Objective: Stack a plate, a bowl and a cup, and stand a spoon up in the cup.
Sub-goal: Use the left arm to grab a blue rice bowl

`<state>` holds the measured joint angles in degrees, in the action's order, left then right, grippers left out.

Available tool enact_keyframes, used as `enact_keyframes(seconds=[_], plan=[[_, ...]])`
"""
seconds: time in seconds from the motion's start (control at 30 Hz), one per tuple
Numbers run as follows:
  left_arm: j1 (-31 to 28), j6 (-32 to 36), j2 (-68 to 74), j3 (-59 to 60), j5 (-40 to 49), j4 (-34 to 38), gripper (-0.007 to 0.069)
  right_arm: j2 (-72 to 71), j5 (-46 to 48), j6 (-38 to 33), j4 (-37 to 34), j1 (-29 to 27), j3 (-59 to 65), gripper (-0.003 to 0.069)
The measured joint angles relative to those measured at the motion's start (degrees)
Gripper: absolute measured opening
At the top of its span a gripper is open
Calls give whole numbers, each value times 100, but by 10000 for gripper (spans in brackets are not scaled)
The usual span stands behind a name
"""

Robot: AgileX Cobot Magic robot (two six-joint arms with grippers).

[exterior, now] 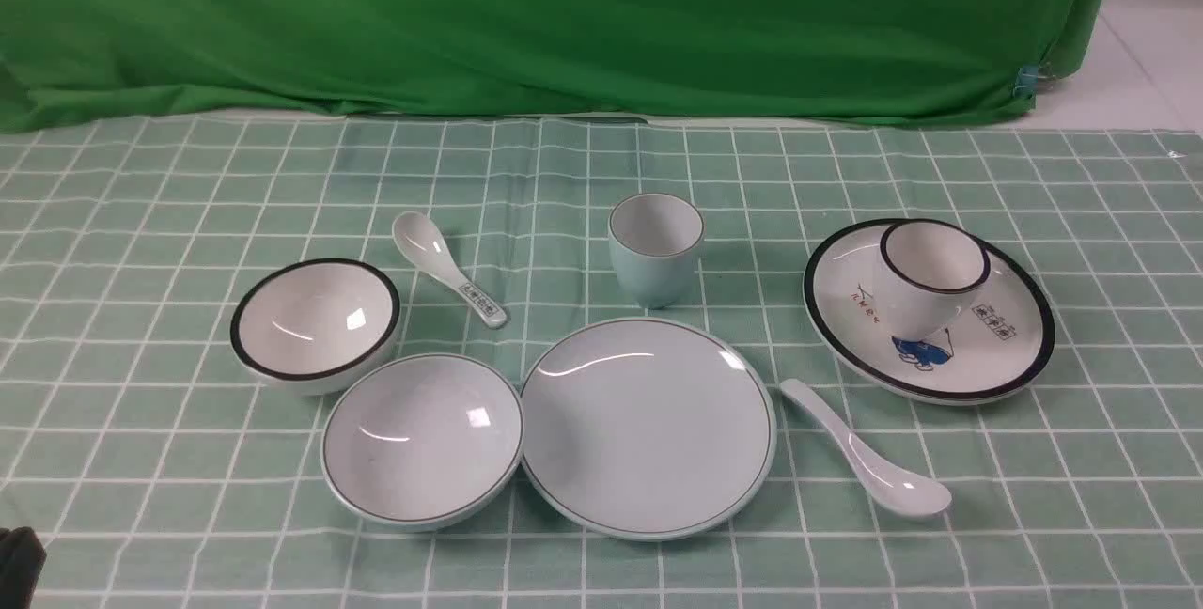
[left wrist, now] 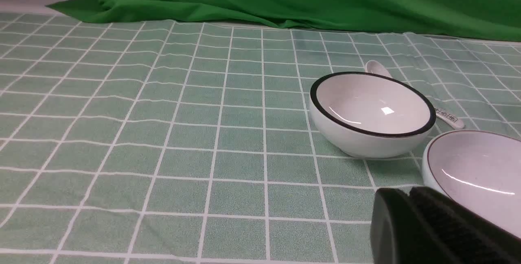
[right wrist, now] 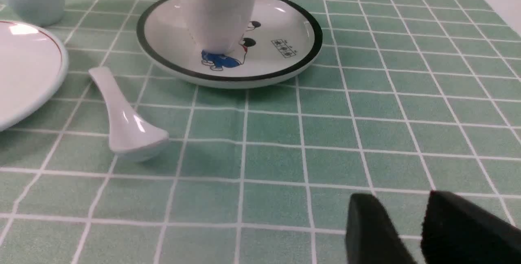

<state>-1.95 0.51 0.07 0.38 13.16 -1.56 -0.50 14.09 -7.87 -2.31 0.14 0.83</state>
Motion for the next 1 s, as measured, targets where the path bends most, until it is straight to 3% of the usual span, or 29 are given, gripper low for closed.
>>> enact_keyframes(seconds=[0.8, 0.9, 0.93, 1.0], plan=[[-27, 0, 0, 0, -35, 16, 18, 0, 0, 2, 0, 0, 0, 241], [-27, -204, 0, 0, -278, 489, 18, 0, 0, 2, 0, 0, 0, 241], [-27, -533, 0, 0, -685, 1320, 18, 0, 0, 2, 0, 0, 0, 241], [-27, -902, 0, 0, -1137, 2141, 18, 0, 0, 2, 0, 0, 0, 241]])
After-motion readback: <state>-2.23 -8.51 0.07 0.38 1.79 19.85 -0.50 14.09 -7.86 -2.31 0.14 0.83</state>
